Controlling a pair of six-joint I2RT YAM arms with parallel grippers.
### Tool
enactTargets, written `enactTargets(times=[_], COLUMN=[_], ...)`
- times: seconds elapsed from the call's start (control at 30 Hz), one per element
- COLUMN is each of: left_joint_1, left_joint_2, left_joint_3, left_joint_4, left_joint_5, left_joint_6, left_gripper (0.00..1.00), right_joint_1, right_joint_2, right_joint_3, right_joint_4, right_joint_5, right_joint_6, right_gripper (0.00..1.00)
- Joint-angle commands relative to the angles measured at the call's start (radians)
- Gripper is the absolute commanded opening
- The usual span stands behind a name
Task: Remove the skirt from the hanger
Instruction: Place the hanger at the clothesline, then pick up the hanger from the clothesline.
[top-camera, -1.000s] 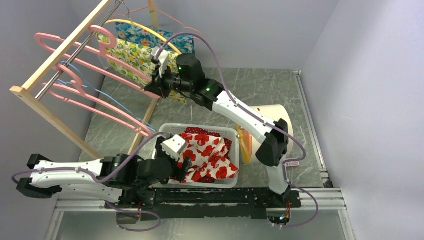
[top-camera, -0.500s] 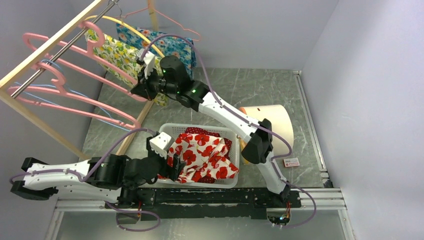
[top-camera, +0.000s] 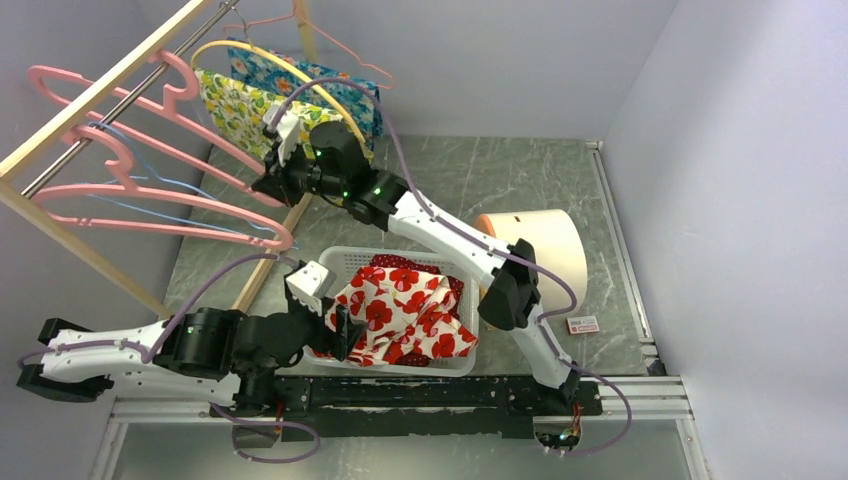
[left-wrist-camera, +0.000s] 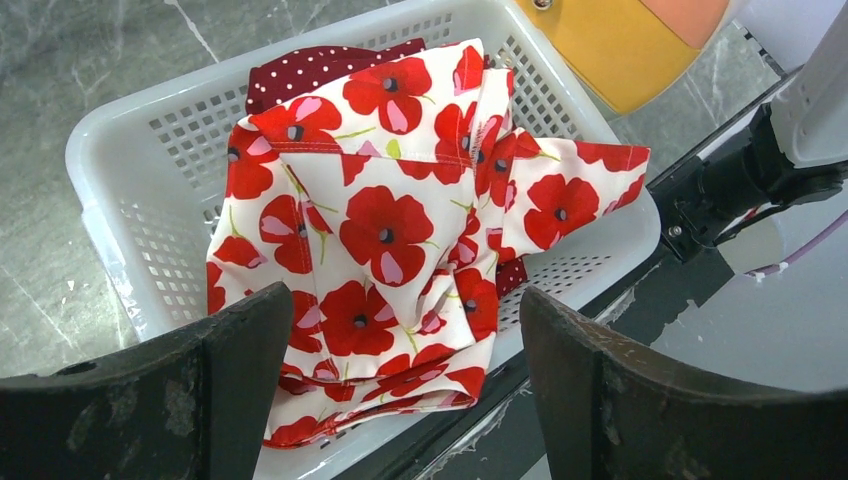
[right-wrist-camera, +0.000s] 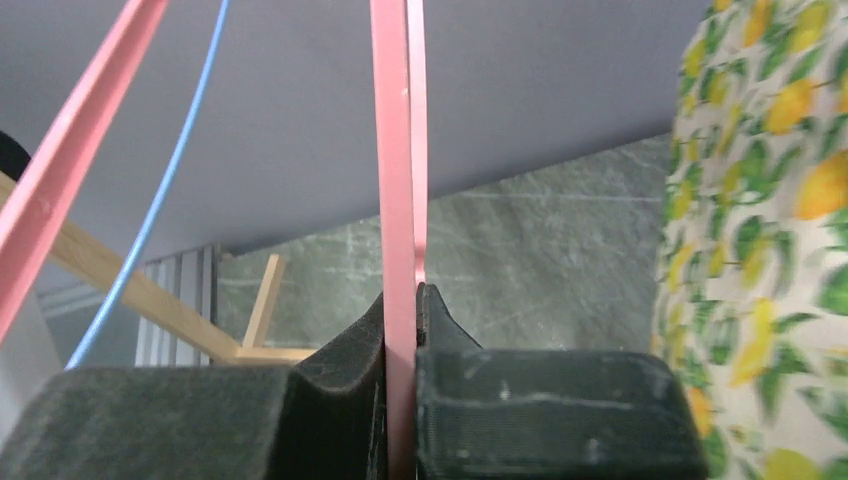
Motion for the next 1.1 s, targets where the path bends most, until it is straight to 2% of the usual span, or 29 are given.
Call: enactTargets(times=[0.0, 0.1, 0.23, 0.43, 0.53, 0.7, 0.83, 0.93, 1.07], left_joint_1=[-0.005, -0.005, -0.005, -0.006, -0.005, -0.005, -0.005, -0.006, -0.005], left_joint_2=[-0.004, 0.003, 0.02, 0.054, 0.056, 0.035, 0.021, 0.024, 0.038], left_joint_3=[0.003, 0.015, 0.026, 0.038, 0.034, 0.003, -0.016, -0.012, 0.002], left_joint_4=[0.048, 0.088, 0.134, 0.154, 0.151, 0.166, 0.186, 0.188, 0.167], left_joint_5=[0.038, 0.066, 0.091, 0.101, 0.097, 0.1, 0.109, 0.117, 0.122], left_joint_6=[0.031, 0.083, 0.135, 0.156, 0.149, 0.131, 0.127, 0.126, 0.113], left_gripper=[0.88, 0.87, 0.86, 0.86, 0.87, 0.87, 0.87, 0.87, 0.87], right_joint_1=[0.048, 0.04, -0.004, -0.061, -0.071, -0.085, -0.109, -0.119, -0.133], right_joint_2=[-0.05, -0.086, -0.196, -0.472, -0.57, -0.689, -0.717, -0.721, -0.735], right_joint_3=[-0.079, -0.113, -0.235, -0.524, -0.612, -0.67, -0.664, -0.652, -0.658], right_joint_4=[-0.049, -0.088, -0.08, -0.008, -0.032, -0.067, -0.065, -0.039, 0.044], right_joint_5=[0.039, 0.012, 0.001, -0.074, -0.066, 0.025, 0.115, 0.194, 0.193], right_joint_6=[-0.06, -0.015, 0.102, 0.169, 0.154, 0.12, 0.113, 0.108, 0.099], right_gripper=[0.0, 0.09, 0.33, 0.82, 0.97, 1.0, 1.0, 1.0, 0.98])
